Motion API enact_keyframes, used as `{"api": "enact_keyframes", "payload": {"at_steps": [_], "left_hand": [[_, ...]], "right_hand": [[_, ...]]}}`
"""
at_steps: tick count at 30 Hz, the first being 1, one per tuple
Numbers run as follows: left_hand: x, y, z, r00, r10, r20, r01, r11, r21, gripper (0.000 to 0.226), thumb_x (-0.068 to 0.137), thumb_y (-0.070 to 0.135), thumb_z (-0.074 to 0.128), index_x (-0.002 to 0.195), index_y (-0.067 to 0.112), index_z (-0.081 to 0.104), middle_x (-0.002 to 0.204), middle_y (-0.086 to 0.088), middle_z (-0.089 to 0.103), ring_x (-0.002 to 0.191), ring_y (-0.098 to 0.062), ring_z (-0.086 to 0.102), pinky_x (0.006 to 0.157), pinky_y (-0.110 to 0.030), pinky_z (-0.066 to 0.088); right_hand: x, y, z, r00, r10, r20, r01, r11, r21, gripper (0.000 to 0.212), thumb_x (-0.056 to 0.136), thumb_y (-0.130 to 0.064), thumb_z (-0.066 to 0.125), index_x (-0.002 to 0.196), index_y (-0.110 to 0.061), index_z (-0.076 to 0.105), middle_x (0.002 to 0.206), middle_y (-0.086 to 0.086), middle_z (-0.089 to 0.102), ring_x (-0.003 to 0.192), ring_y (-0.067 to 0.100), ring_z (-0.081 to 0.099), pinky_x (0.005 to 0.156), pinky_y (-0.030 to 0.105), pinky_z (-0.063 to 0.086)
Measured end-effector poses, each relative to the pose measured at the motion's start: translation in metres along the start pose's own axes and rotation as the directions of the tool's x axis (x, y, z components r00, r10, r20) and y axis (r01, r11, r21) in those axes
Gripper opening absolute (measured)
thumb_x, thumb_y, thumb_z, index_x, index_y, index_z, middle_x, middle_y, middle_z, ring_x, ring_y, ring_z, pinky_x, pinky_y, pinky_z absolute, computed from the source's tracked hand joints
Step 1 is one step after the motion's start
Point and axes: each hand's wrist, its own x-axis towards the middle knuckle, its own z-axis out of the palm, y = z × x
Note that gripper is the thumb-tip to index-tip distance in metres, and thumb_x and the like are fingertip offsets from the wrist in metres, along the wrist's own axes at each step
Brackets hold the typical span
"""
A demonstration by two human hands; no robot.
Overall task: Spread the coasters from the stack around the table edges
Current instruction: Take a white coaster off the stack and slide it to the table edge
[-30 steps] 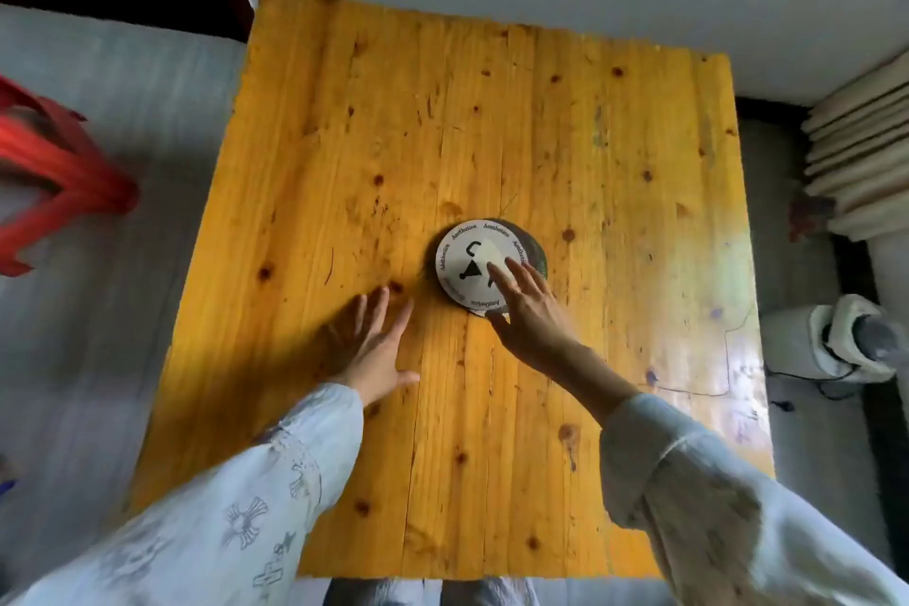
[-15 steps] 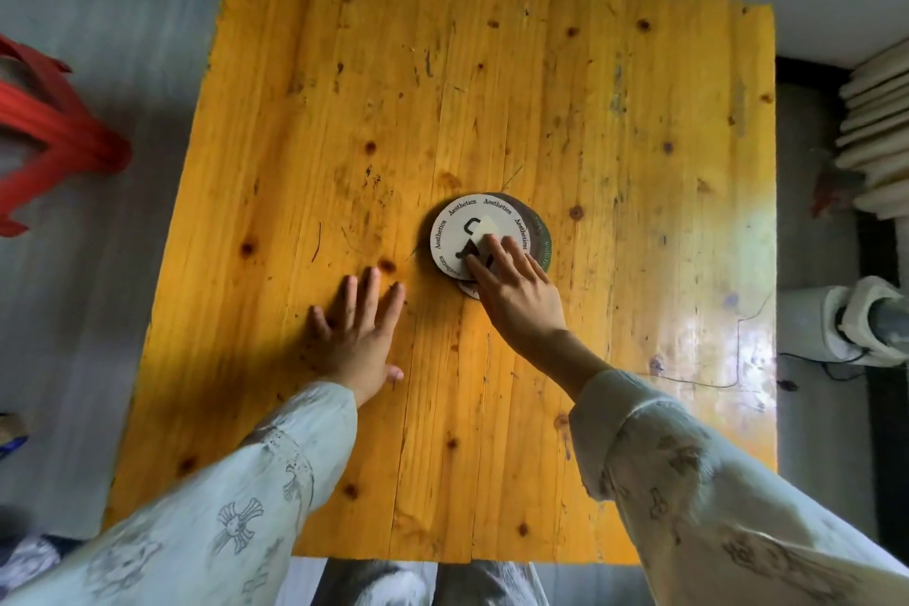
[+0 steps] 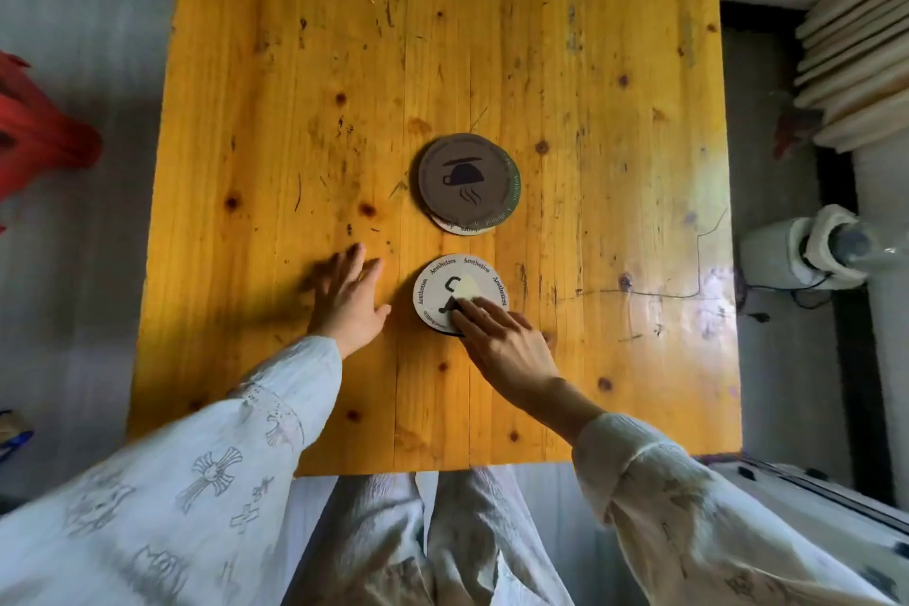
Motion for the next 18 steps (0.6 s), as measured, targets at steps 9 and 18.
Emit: {"api": "enact_keyframes", "payload": {"at_steps": [9, 18], "left_hand": [[-0.080, 0.020, 0.052, 0.967, -0.252, 0.016, 0.214, 0.783, -0.583, 0.042, 0.091, 0.000, 0.038, 0.132, 0.011, 0.040, 0.138, -0.017, 0.042, 0.127, -0.030, 0.041, 0.101, -0.034, 0.037], [-0.077, 0.047, 0.052, 0.826, -0.327, 0.459, 0.535, 0.196, -0.822, 0.044, 0.093, 0.001, 0.033, 0.136, 0.009, 0.031, 0.142, -0.017, 0.041, 0.125, -0.030, 0.046, 0.100, -0.041, 0.043]], "right_hand": [[-0.001, -0.008, 0.018, 0.998, 0.047, -0.029, -0.044, 0.993, 0.105, 0.039, 0.098, -0.022, 0.042, 0.135, -0.013, 0.045, 0.146, 0.010, 0.045, 0.135, 0.027, 0.040, 0.106, 0.045, 0.039], [0.064, -0.001, -0.008, 0.994, 0.054, 0.092, -0.050, 0.998, -0.047, 0.050, 0.092, -0.004, 0.041, 0.141, -0.011, 0.036, 0.140, 0.013, 0.041, 0.122, 0.031, 0.041, 0.087, 0.040, 0.050]]}}
